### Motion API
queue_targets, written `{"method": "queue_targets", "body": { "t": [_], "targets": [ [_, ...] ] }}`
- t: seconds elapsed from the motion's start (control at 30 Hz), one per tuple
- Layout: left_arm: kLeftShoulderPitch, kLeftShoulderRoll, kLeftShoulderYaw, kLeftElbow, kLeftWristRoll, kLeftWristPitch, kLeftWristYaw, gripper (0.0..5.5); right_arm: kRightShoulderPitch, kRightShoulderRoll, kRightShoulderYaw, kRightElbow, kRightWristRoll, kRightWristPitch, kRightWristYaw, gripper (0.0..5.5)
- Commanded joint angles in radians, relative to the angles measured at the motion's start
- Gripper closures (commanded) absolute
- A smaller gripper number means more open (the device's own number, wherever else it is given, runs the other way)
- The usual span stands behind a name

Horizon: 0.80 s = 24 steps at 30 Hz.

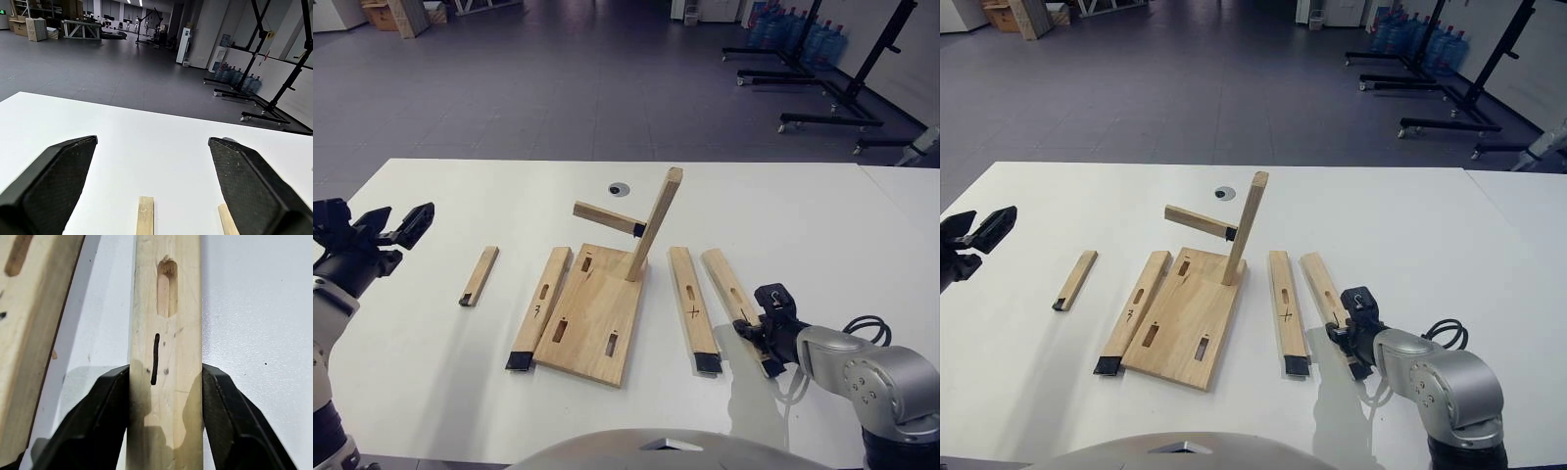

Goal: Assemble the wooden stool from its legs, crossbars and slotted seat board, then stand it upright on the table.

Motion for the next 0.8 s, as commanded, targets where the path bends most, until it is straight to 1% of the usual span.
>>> {"method": "queue_targets", "body": {
  "t": [0.03,0.17,0.2,0.33,0.47,0.57,0.67,0.8],
  "targets": [
    [-0.035,0.020,-0.027,0.009,0.028,-0.015,0.025,1.34,-0.043,-0.018,-0.017,0.146,-0.027,0.096,0.002,3.47],
    [-0.061,0.033,-0.035,0.037,0.044,-0.024,0.026,1.34,-0.185,-0.048,-0.061,0.233,-0.031,0.095,0.034,3.48],
    [-0.084,0.038,-0.046,0.050,0.052,-0.034,0.027,1.34,-0.246,-0.054,-0.080,0.273,-0.040,0.083,0.044,3.48],
    [-0.194,0.055,-0.097,0.106,0.070,-0.069,0.013,1.34,-0.506,-0.091,-0.134,0.471,-0.074,-0.052,0.094,3.48],
    [-0.363,0.061,-0.137,0.162,0.023,-0.053,-0.006,1.34,-0.785,-0.126,-0.100,0.697,-0.110,-0.267,0.190,3.48],
    [-0.510,0.035,-0.211,0.225,-0.012,-0.044,-0.049,1.34,-0.950,-0.104,-0.090,0.814,-0.089,-0.367,0.284,3.48],
    [-0.676,-0.025,-0.280,0.288,-0.083,-0.026,-0.090,1.34,-1.130,-0.062,-0.126,0.965,-0.005,-0.404,0.414,3.48],
    [-0.843,-0.086,-0.286,0.345,-0.229,0.012,-0.150,1.34,-1.361,-0.074,-0.149,1.189,0.065,-0.440,0.595,3.48]
  ]
}}
